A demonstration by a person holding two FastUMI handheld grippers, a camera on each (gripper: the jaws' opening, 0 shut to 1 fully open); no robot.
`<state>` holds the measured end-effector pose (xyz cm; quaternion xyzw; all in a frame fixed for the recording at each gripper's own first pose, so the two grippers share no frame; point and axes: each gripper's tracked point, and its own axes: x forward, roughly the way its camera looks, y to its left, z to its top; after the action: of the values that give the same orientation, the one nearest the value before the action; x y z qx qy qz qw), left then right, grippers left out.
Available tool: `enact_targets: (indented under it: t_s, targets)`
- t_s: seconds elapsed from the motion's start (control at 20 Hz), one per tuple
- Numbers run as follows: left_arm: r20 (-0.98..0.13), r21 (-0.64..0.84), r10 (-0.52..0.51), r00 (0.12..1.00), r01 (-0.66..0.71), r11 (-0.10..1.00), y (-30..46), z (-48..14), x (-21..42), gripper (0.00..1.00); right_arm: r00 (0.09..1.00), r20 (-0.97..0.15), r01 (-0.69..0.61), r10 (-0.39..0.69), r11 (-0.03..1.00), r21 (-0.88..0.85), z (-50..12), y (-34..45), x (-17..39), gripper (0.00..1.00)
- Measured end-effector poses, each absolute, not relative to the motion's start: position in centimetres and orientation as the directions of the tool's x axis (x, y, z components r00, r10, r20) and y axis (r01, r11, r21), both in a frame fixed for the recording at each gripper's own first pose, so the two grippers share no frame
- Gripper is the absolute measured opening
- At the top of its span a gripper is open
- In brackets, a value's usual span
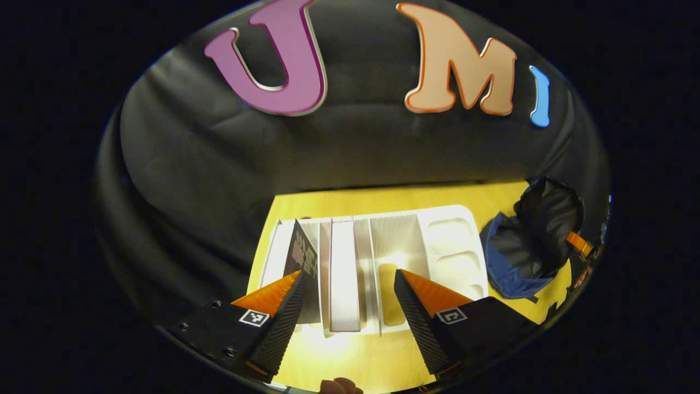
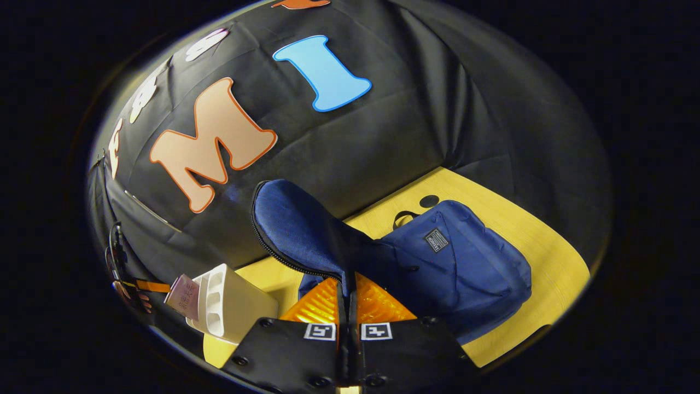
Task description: Open the schoolbag, grab two books from the bookshelf and put them into the schoolbag.
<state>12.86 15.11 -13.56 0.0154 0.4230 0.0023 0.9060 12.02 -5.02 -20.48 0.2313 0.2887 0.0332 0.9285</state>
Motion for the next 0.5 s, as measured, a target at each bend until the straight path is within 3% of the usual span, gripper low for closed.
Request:
enact_targets:
  t_s: [0.2,0.35,0.4,0.5]
  targets:
    - [-0.852,0.003,0.019,0.523,-0.03,1.0,16.1,-16.9,13.5,0.94,0.836,-0.515,0.083,0.188,0.885,0.458,-20.7,-5.0,12.0,0.01]
    - [-0.873,0.033,0.038,0.487,-0.02,0.999,16.4,-18.1,14.4,0.91,0.838,-0.515,0.101,0.183,0.874,0.475,-21.0,-5.0,12.0,0.01]
    - [-0.882,0.051,0.05,0.469,-0.011,0.999,16.4,-18.3,14.6,0.89,0.837,-0.516,0.107,0.183,0.869,0.483,-20.9,-4.9,12.0,0.05]
    - [-0.894,0.078,0.073,0.443,-0.009,0.997,17.0,-18.7,15.0,0.75,0.838,-0.516,0.115,0.181,0.864,0.49,-20.8,-5.0,12.1,0.03]
